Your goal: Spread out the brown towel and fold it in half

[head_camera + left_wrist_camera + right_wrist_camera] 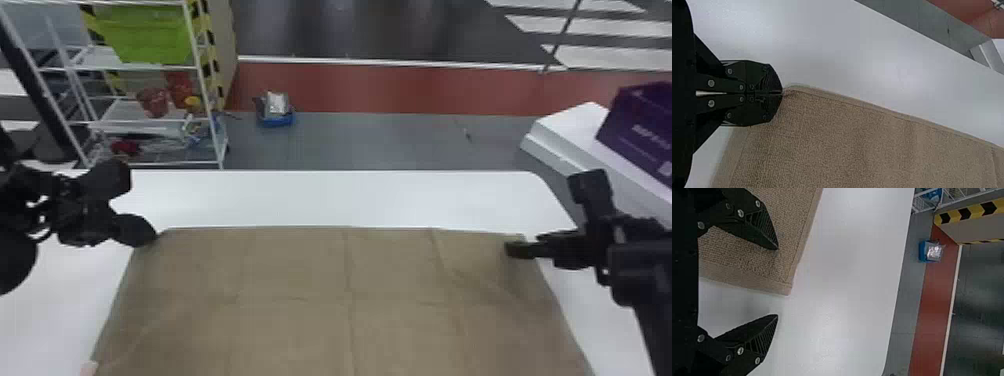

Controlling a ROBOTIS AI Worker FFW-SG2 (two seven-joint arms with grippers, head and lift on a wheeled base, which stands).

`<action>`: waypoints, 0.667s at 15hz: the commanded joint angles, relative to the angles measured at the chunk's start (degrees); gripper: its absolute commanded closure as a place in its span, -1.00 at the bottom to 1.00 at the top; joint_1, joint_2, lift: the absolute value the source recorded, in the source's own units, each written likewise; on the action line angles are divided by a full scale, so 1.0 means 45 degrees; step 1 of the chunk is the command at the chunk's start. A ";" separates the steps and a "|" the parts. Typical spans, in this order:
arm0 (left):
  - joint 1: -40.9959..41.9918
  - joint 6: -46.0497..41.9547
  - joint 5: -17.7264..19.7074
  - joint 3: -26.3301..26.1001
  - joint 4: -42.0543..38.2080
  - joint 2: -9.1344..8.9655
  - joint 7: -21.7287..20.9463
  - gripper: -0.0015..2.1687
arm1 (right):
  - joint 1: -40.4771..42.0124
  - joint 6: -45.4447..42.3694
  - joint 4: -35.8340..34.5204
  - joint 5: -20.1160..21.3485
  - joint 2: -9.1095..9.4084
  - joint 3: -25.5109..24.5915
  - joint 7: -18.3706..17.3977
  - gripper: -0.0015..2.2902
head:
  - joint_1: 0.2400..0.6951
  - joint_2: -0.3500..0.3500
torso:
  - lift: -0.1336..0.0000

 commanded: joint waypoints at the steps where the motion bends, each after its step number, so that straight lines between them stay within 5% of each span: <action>1: 0.0013 -0.0047 0.0000 0.0064 0.0018 0.0017 -0.0019 0.40 | -0.0004 0.0001 0.0028 -0.0002 0.0010 0.0069 0.0009 -0.64 | 1.00 -0.17 | -0.85; 10: 0.0013 -0.0243 0.0000 0.0103 0.0018 0.0056 -0.0039 0.40 | -0.0004 -0.0234 0.0087 -0.0002 0.0010 0.0245 0.0224 -0.40 | 1.00 -0.14 | -0.85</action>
